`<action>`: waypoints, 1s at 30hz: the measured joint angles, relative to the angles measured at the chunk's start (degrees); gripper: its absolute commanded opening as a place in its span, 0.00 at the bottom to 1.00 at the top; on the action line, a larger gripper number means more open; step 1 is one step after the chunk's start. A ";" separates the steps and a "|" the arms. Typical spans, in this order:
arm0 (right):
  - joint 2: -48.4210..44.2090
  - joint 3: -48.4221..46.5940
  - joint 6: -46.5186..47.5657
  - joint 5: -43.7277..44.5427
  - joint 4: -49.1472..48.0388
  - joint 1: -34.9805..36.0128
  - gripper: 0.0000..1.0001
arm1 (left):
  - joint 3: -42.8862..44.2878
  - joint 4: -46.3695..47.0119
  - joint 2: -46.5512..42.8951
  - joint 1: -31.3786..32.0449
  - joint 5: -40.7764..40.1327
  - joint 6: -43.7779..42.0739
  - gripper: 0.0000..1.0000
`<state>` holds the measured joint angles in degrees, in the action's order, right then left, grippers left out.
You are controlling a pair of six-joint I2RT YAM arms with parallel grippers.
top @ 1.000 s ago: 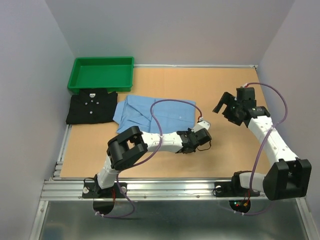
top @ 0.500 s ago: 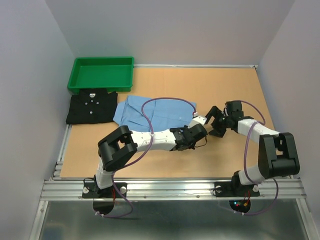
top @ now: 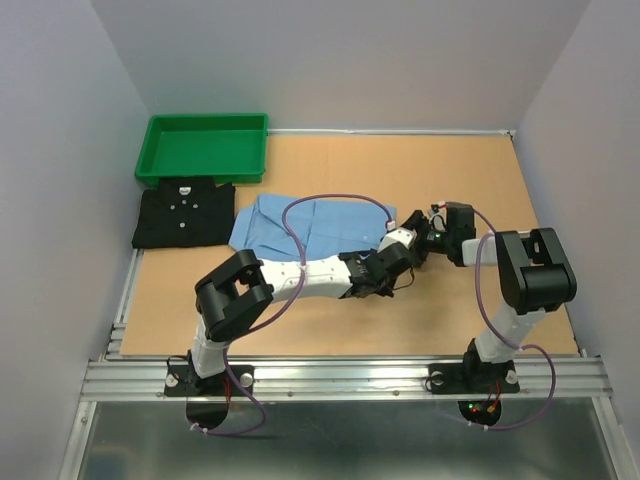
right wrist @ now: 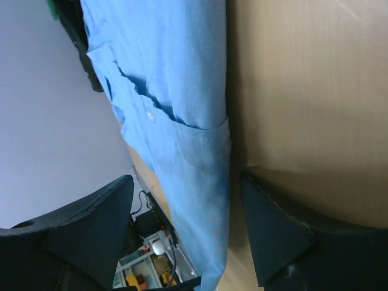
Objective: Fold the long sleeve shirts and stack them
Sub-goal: Fold the shirt
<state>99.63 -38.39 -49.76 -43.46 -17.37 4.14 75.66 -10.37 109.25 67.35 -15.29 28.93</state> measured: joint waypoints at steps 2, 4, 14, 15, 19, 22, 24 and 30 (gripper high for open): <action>1.40 0.04 -0.83 -1.20 -2.51 0.07 0.71 | 0.61 0.09 -0.04 -0.13 0.48 0.13 0.00; 2.43 0.11 -1.51 -1.68 -4.35 0.31 0.68 | 1.53 0.35 -0.04 -0.28 1.29 0.26 0.00; 6.99 -1.60 -1.57 -3.15 -7.98 1.86 0.43 | 4.20 1.16 -0.04 -0.35 4.76 0.48 0.00; 7.74 -2.03 -1.44 -3.37 -8.00 1.95 0.35 | 4.37 1.16 -0.04 -0.35 5.09 0.46 0.00; 9.18 -2.64 -0.96 -2.99 -7.61 1.99 0.11 | 4.70 1.16 -0.04 -0.37 5.88 0.26 0.12; 9.44 -3.17 1.11 -2.67 -5.81 1.99 0.01 | 4.70 1.05 -0.13 -0.50 5.92 -0.04 0.42; 9.44 -4.76 3.89 -2.43 -3.28 1.99 0.01 | 4.70 0.48 -0.68 -0.96 6.03 -0.02 0.52; 9.55 -11.52 15.13 -2.23 7.87 1.99 0.01 | 1.92 -1.57 -10.34 -5.29 7.13 0.24 0.72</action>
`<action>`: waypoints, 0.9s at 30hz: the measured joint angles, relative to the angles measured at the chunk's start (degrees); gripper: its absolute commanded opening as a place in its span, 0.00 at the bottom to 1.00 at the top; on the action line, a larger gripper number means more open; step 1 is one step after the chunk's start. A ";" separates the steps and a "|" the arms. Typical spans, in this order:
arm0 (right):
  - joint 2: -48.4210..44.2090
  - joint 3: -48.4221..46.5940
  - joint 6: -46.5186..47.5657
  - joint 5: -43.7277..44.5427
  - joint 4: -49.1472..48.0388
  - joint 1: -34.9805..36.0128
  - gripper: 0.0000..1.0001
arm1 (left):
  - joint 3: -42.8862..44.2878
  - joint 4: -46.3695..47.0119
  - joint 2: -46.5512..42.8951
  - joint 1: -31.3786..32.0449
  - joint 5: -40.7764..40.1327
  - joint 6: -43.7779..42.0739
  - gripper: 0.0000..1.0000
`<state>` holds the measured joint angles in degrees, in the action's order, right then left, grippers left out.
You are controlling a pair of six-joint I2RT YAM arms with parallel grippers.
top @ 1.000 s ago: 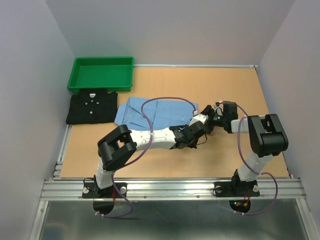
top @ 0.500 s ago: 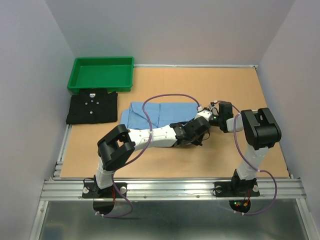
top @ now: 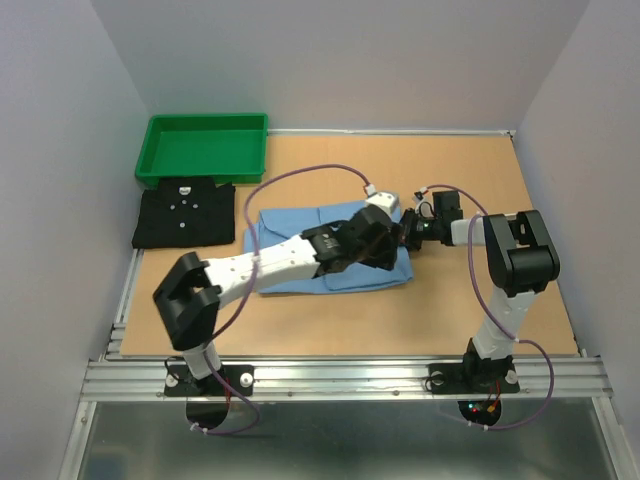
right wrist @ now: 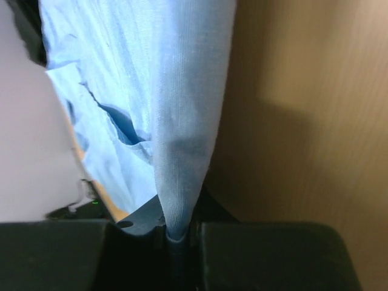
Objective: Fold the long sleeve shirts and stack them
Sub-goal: Fold the shirt
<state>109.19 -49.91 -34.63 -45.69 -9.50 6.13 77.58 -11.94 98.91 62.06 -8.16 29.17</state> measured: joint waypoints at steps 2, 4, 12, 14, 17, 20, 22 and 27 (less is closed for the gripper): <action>0.33 -4.70 6.40 0.90 7.17 0.07 0.00 | -2.43 -0.02 -5.66 -3.37 0.42 0.02 0.77; 1.33 -9.57 12.90 2.47 14.01 0.04 0.01 | -5.35 -0.31 -11.17 -7.23 0.72 0.04 0.80; 4.33 -24.48 32.57 12.31 37.73 0.07 0.01 | -22.56 1.31 -28.28 -25.22 4.96 0.28 0.75; 4.87 -27.52 36.65 15.63 42.66 0.07 0.01 | -28.26 1.36 -29.75 -30.45 6.80 0.79 0.74; 4.87 -30.42 40.87 20.09 48.15 0.07 0.01 | -34.73 2.64 -30.18 -35.65 10.45 1.75 0.74; 4.85 -32.72 43.80 23.74 51.71 0.07 0.01 | -39.93 3.63 -30.18 -40.33 14.40 2.99 0.74; 4.83 -33.59 45.00 25.31 53.07 0.07 0.01 | -41.83 4.57 -30.05 -42.56 16.28 3.82 0.74; 4.61 -34.84 46.90 28.76 55.06 0.07 0.01 | -43.58 9.53 -27.28 -43.30 20.72 5.46 0.67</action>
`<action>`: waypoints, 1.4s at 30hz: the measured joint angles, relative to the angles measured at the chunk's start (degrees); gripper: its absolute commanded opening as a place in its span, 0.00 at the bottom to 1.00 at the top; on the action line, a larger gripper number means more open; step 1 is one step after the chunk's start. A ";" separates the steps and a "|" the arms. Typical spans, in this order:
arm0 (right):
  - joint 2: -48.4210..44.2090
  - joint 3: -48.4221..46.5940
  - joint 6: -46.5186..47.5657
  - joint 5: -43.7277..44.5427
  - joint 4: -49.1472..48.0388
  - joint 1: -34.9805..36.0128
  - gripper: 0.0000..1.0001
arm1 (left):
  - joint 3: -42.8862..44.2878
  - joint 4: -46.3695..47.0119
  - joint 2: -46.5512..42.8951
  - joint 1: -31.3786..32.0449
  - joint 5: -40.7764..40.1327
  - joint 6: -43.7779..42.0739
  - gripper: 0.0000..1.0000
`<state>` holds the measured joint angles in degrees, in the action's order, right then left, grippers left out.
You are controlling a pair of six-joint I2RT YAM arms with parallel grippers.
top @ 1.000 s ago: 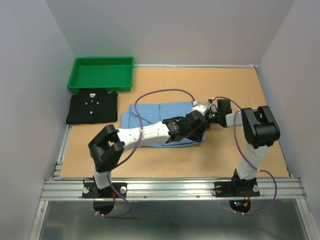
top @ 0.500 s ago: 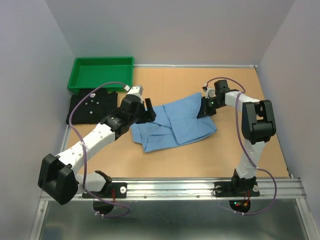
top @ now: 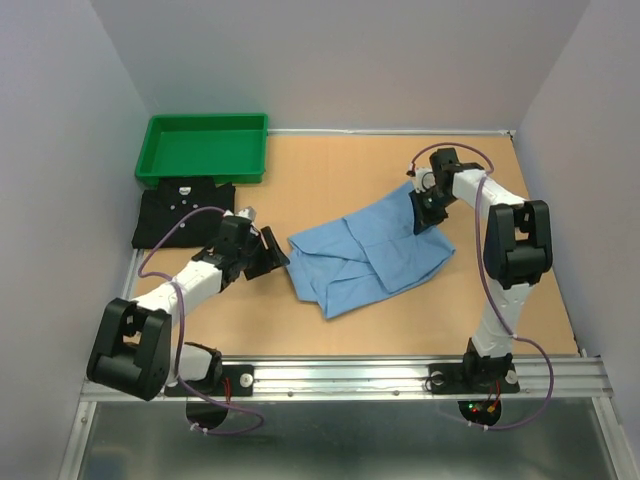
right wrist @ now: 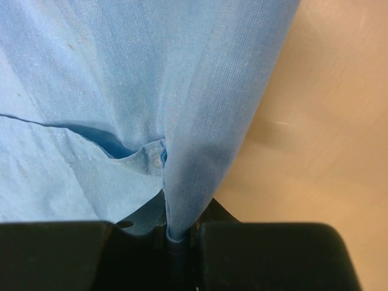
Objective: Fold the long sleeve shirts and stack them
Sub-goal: Fold the shirt
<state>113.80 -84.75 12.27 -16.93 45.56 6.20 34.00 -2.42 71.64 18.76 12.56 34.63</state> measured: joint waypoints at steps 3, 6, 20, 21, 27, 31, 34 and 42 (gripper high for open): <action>-0.59 -0.28 0.57 1.38 0.74 0.00 0.01 | -2.14 3.65 2.23 0.00 2.34 1.07 0.66; -0.96 -0.72 1.01 2.40 1.09 0.00 0.01 | -4.72 6.10 3.82 -0.02 5.22 2.32 0.65; -1.33 -2.21 1.03 5.51 1.70 0.26 0.01 | -8.00 19.61 6.34 3.45 12.59 6.47 0.47; -1.33 -2.21 0.98 5.81 1.73 0.31 0.01 | -8.13 20.28 7.06 3.89 12.63 6.67 0.46; -2.08 -2.23 0.37 8.98 1.79 1.60 0.01 | -8.17 23.17 10.86 5.75 12.96 7.93 0.23; -3.69 -2.21 -0.09 13.35 1.79 3.98 0.01 | -8.17 24.55 11.23 6.36 12.98 8.50 0.05; -5.22 -2.21 -0.55 17.38 1.75 6.16 0.01 | -8.15 25.53 11.52 6.86 13.03 8.94 0.00; -9.75 -2.21 -2.78 35.74 1.51 16.90 0.01 | -8.15 27.21 12.87 7.87 13.14 9.86 0.00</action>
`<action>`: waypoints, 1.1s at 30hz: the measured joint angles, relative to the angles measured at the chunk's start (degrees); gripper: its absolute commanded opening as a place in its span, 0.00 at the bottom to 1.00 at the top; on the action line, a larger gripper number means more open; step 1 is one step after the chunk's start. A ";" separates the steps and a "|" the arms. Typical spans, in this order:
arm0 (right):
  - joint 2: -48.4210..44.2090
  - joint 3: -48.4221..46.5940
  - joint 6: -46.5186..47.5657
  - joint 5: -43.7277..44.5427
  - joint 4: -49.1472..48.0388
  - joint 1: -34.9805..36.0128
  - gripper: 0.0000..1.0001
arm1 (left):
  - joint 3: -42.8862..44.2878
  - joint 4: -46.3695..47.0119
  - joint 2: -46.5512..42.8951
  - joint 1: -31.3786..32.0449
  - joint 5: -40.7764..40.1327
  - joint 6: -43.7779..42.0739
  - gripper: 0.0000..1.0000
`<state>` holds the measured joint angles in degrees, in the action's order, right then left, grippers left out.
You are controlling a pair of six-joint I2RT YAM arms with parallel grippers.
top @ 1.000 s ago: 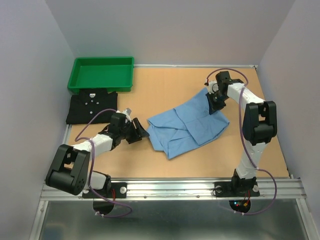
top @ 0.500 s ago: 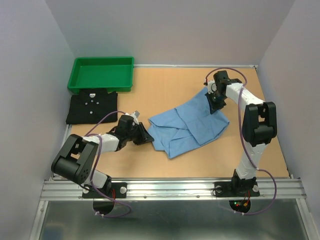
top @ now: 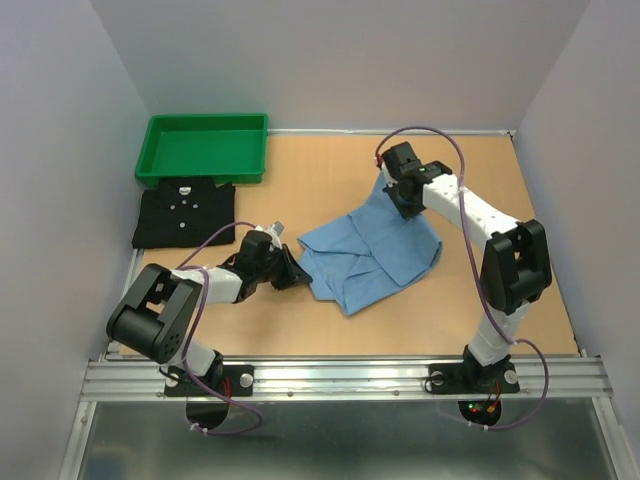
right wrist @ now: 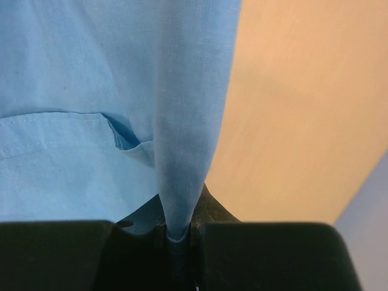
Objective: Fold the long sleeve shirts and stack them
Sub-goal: Fold the shirt
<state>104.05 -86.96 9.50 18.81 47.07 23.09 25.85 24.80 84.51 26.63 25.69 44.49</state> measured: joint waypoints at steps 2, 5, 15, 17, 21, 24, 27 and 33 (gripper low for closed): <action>-0.35 0.00 -0.68 5.92 0.00 3.85 0.01 | 0.00 0.31 0.63 0.07 0.22 0.42 0.00; -0.33 0.00 -1.46 14.05 0.04 9.16 0.01 | 0.00 0.72 1.14 0.37 0.31 0.83 0.00; 4.42 -0.04 -5.92 31.01 0.04 24.41 0.01 | 0.04 2.34 2.43 0.94 0.79 1.77 0.00; 6.34 -0.31 -6.73 31.47 0.17 25.81 0.02 | 0.04 2.56 2.43 1.01 0.87 2.03 0.00; 10.64 -1.77 -9.73 30.47 0.81 28.72 0.03 | 0.04 3.28 2.45 1.03 1.03 2.64 0.00; 12.92 -3.37 -12.26 28.24 1.27 30.77 0.04 | 0.02 3.69 2.45 1.03 1.16 3.02 0.00; 14.69 -4.92 -13.92 26.43 1.38 32.41 0.06 | 0.02 4.13 2.45 1.03 1.31 3.28 0.00; 17.44 -5.62 -16.17 23.52 1.36 33.35 0.25 | 0.00 4.48 2.47 1.03 1.44 3.65 0.00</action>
<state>121.49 -92.58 -6.68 42.33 48.42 56.45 25.85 29.28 86.98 27.66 27.14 48.14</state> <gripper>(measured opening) 0.140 0.055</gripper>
